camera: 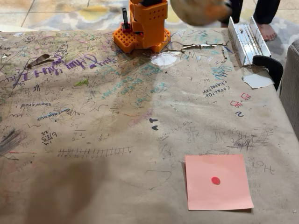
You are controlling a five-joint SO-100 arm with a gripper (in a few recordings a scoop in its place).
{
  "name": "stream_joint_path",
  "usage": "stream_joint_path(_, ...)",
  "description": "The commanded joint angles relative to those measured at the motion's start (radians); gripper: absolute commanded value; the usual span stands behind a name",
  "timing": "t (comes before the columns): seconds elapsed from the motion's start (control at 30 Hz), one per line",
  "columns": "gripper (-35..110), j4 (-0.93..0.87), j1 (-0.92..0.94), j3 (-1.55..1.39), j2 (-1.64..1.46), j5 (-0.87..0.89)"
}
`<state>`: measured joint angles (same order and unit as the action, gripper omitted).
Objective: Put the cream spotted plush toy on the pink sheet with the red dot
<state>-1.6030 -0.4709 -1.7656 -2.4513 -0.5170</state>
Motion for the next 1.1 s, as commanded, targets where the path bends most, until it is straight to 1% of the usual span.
stream_joint_path(0.0,0,0.014,0.058,0.008,-0.202,-0.028)
stream_joint_path(0.07,0,0.051,0.097,-0.081,-0.330,-0.040)
stream_joint_path(0.13,0,0.051,0.112,-0.149,-0.442,-0.061)
stream_joint_path(0.33,0,0.135,0.152,-0.301,-0.693,0.000)
stream_joint_path(0.6,0,0.192,0.186,-0.311,-0.750,0.040)
stream_joint_path(0.7,0,0.272,0.190,-0.351,-0.733,0.048)
stream_joint_path(0.73,0,0.302,0.190,-0.351,-0.692,0.055)
stream_joint_path(0.8,0,0.350,0.184,-0.250,-0.492,0.106)
stream_joint_path(0.9,0,0.400,0.176,0.080,-0.032,0.176)
stream_joint_path(0.97,1,0.387,0.147,0.298,0.270,0.130)
stream_joint_path(1.03,6,0.301,0.118,0.469,0.538,0.060)
stream_joint_path(1.07,12,0.276,0.112,0.502,0.632,0.037)
